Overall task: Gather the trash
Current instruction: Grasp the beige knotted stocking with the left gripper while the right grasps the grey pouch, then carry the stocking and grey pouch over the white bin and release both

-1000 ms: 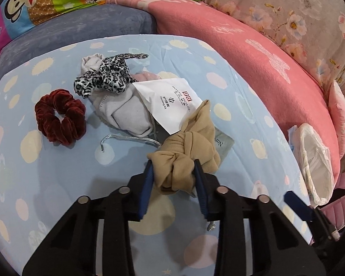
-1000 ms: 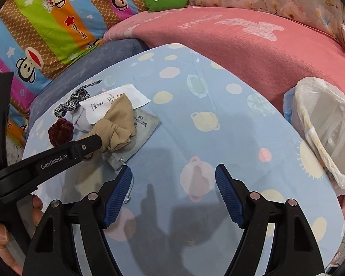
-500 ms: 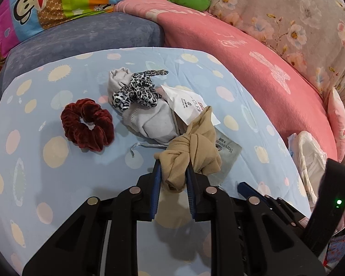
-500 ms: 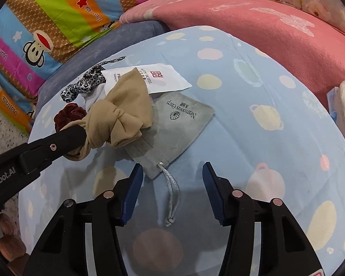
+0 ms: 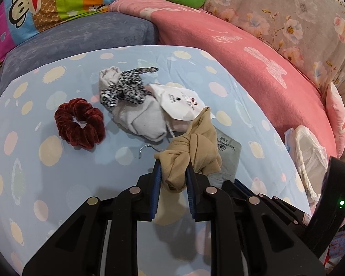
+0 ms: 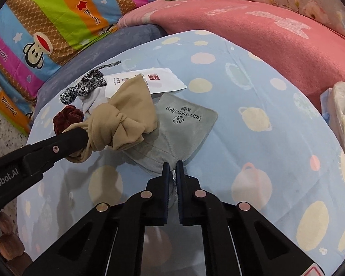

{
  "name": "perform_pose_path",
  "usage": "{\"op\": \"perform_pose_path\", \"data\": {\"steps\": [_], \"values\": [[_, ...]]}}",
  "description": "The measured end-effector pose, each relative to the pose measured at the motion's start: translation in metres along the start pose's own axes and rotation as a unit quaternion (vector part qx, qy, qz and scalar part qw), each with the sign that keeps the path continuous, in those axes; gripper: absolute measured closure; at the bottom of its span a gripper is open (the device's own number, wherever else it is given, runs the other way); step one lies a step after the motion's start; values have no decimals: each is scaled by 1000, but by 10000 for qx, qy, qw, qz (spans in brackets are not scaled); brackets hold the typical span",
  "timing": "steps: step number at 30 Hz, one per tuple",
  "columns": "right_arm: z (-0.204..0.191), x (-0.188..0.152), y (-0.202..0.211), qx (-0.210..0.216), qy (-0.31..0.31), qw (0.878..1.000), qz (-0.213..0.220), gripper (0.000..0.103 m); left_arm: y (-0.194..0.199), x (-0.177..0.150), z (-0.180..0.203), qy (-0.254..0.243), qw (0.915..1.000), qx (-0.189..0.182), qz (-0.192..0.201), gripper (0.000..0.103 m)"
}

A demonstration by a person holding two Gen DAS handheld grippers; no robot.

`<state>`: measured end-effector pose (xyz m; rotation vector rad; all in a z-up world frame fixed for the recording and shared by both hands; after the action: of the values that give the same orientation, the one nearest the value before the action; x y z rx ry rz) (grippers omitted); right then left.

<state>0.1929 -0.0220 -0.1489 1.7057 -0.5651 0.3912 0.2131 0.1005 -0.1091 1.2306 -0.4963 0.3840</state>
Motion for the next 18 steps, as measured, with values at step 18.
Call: {"op": "perform_pose_path", "data": {"steps": [18], "values": [[108, 21, 152, -369, -962, 9844, 1429, 97, 46, 6, 124, -787, 9953, -392, 410, 83]]}}
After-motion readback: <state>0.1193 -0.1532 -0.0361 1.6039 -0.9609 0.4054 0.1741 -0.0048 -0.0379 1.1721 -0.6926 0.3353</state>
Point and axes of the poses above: each gripper's, at about its wrist camera, not at the fingertips, and y roughly against the way its jaws point, z to its right, x to its top, the point moved 5 cm from there along -y, roughly the way its jaws point
